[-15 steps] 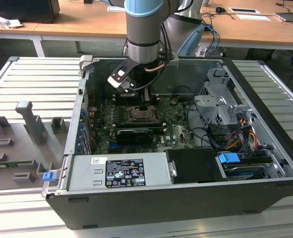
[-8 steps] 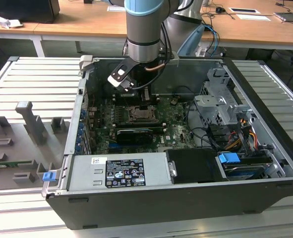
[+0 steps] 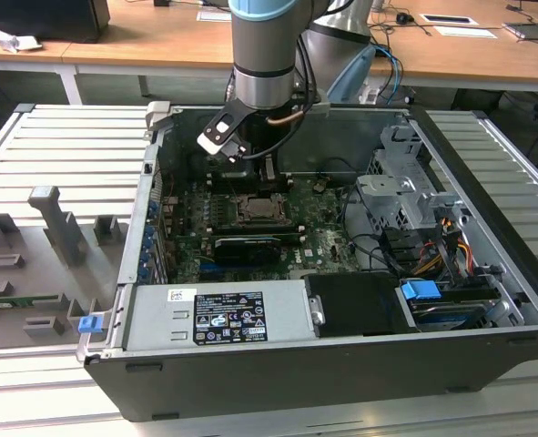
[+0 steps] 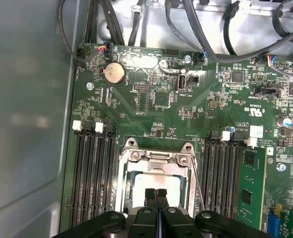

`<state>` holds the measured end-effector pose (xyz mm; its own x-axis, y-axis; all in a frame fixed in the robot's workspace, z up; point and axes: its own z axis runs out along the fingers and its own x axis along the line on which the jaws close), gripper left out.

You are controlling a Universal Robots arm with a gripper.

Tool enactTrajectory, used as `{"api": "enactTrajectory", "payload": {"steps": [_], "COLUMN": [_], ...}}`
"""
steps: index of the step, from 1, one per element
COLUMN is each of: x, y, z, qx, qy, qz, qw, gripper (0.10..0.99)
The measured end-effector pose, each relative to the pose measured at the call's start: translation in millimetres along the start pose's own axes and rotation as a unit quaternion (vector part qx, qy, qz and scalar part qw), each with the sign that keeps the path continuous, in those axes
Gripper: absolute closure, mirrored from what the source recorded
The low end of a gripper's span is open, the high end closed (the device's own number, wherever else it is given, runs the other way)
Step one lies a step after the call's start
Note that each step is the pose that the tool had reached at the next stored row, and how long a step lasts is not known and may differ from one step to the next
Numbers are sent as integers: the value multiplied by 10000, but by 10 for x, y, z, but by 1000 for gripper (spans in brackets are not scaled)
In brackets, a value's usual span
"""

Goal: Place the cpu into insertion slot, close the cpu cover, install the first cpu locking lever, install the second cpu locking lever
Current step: 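Install the first cpu locking lever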

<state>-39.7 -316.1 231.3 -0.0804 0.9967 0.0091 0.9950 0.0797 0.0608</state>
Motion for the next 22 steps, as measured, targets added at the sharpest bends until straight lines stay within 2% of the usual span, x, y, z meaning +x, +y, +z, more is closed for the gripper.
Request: {"api": "enactTrajectory", "payload": {"steps": [11,19,22], "x": [1,2,3], "y": [5,13,18], "z": [-76,-209,-295], "qx": [0,0,0], "qy": [0,0,0], "qz": [0,0,0], "qw": [10000,10000,10000], "gripper": [980,980,980]}}
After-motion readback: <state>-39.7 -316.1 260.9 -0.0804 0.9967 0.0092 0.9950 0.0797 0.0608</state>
